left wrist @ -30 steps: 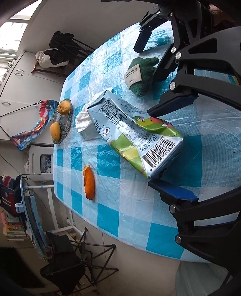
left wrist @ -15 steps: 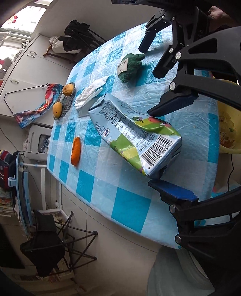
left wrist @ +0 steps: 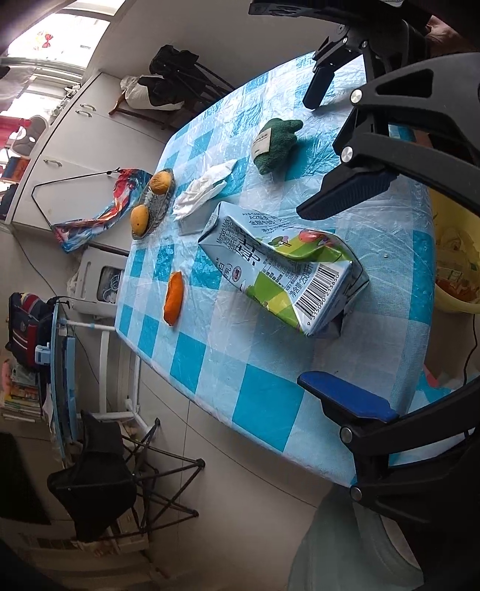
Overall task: Collect trash
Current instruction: 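Hold the open left tool around the milk carton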
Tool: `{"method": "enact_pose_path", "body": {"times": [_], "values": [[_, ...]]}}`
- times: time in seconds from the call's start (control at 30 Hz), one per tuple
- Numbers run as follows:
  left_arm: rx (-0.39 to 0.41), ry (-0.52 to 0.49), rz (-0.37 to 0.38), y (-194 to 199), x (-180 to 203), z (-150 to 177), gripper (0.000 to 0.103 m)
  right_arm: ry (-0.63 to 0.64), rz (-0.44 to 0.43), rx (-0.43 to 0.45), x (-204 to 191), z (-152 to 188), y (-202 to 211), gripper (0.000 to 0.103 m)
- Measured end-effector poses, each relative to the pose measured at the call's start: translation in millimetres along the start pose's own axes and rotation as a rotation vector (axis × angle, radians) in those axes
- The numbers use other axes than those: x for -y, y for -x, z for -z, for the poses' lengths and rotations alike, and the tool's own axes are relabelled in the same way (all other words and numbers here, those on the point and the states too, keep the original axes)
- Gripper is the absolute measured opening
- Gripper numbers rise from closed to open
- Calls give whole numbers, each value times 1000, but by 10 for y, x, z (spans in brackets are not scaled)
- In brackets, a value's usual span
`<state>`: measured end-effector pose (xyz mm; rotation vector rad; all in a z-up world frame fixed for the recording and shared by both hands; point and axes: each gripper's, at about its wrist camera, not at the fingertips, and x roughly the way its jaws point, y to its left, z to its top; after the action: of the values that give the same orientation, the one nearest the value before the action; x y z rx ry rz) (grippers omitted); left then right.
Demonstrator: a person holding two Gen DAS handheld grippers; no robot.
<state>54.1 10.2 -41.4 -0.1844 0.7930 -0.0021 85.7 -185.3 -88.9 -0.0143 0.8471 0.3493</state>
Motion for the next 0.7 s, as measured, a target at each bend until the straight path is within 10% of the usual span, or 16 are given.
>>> {"method": "enact_pose_path", "body": {"times": [0.7], "values": [[-3, 50, -7, -128, -54, -84, 82, 33, -39, 18, -70, -61, -33, 96]]}}
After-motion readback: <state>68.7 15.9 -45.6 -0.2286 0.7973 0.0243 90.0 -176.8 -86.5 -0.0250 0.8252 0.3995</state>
